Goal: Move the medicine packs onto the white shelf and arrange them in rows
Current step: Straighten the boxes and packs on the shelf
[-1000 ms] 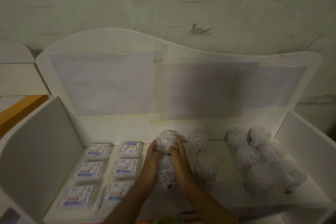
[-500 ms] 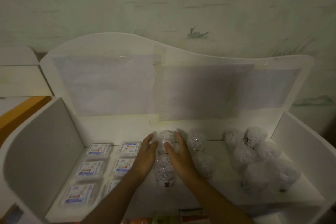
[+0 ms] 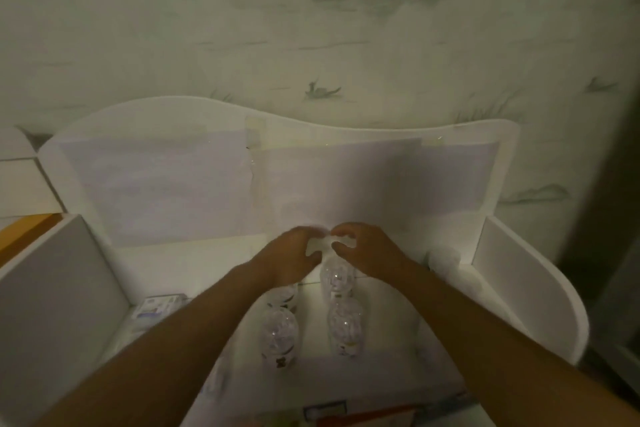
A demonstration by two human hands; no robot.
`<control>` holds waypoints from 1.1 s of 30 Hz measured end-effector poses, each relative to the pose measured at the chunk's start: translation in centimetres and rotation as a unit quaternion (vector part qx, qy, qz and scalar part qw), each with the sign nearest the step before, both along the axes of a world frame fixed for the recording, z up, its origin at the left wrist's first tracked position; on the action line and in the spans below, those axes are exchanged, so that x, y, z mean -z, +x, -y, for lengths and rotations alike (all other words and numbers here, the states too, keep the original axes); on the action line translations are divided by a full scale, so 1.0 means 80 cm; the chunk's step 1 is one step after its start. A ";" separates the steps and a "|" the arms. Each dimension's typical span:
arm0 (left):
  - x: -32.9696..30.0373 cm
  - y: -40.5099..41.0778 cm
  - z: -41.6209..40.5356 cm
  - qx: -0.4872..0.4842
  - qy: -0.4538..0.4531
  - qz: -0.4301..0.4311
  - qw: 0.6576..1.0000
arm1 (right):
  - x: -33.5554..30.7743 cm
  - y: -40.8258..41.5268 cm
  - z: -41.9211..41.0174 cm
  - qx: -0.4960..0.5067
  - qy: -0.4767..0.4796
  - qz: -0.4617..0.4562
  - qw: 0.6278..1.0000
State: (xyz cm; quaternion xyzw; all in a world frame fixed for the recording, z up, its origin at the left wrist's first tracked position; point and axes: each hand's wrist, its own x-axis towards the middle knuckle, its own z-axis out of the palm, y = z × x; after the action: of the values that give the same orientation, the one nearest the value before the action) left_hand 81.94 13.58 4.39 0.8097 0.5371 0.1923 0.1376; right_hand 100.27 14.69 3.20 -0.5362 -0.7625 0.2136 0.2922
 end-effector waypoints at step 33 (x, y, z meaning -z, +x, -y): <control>0.109 0.081 0.059 -0.236 -0.212 0.456 0.832 | 0.129 -0.011 0.047 0.119 -0.181 -0.321 0.922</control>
State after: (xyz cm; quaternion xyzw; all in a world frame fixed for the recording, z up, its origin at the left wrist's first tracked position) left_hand 88.39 8.82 -4.35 0.4302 0.6156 0.4474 0.4856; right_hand 99.37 10.92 -7.11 -0.5692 -0.5072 0.4722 0.4425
